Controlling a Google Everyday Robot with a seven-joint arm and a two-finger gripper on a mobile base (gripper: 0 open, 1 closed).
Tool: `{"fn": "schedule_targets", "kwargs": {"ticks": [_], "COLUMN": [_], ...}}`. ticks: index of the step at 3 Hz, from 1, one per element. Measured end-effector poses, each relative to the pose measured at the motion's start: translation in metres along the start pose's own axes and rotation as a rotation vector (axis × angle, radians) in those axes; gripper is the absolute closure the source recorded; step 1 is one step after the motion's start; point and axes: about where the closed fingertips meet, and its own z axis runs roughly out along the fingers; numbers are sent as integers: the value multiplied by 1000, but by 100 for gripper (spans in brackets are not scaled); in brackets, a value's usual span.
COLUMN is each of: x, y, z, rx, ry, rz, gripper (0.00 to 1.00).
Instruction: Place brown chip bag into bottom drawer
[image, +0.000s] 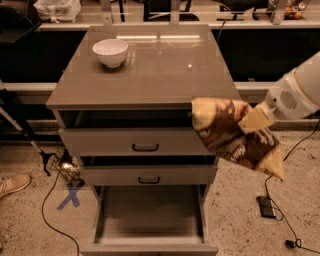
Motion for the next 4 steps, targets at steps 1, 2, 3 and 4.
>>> {"fn": "schedule_targets", "kwargs": {"ticks": [1,2,3,4], "x": [15,16,36,86], "y": [5,5,12,35], "z": [14,15,41,117], "rx": [-19,-21,-51,-143], "ry": [36,37,80,169], "rz": [10,11,41,132], "gripper": [100,100,100,100]}}
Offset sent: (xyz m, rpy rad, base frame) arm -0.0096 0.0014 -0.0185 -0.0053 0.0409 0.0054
